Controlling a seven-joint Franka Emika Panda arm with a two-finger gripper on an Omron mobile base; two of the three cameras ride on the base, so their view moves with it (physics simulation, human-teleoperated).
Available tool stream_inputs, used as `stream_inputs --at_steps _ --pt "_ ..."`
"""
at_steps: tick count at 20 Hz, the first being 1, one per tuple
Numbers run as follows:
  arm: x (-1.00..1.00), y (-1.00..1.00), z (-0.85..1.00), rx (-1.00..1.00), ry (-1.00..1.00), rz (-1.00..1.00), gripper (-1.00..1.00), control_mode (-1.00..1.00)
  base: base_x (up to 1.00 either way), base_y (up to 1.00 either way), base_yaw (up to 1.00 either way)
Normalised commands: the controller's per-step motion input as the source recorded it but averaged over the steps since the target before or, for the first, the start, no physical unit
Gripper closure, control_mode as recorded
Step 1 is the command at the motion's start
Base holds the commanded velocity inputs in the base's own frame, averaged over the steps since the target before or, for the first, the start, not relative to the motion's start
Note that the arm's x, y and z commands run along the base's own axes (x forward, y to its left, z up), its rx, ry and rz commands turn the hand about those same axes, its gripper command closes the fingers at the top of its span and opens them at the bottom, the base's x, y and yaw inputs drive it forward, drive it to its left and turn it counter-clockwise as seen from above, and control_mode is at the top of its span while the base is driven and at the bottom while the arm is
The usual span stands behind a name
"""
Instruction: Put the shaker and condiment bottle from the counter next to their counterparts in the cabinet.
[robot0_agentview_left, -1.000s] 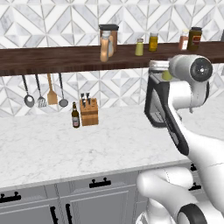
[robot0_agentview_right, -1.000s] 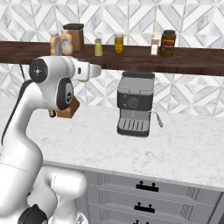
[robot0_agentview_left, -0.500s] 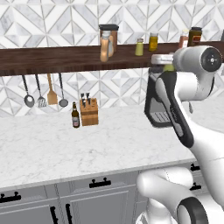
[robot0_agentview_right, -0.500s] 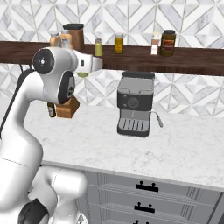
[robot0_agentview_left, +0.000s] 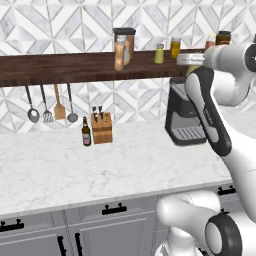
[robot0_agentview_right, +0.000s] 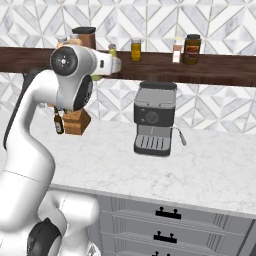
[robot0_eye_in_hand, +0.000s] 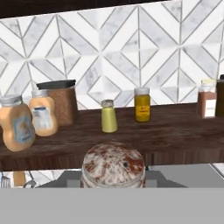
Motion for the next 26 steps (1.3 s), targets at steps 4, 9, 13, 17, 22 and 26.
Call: stream_inputs --at_steps 4,9,13,17,22,26 --pt "0.07 0.00 0.22 0.01 0.00 0.07 1.00 -1.00 0.00 0.00 0.00" --pt "0.32 0.00 0.00 0.00 0.01 0.08 1.00 -1.00 0.00 0.00 0.00" --pt "0.42 0.00 0.00 0.00 0.02 0.07 1.00 -1.00 0.00 0.00 0.00" --pt "0.37 0.00 0.00 0.00 0.00 0.05 1.00 -1.00 0.00 0.00 0.00" --pt "0.32 0.00 0.00 0.00 0.00 0.04 1.00 -1.00 0.00 0.00 0.00" --pt "0.34 0.00 -0.01 0.00 0.00 0.04 1.00 -1.00 0.00 0.00 0.00"
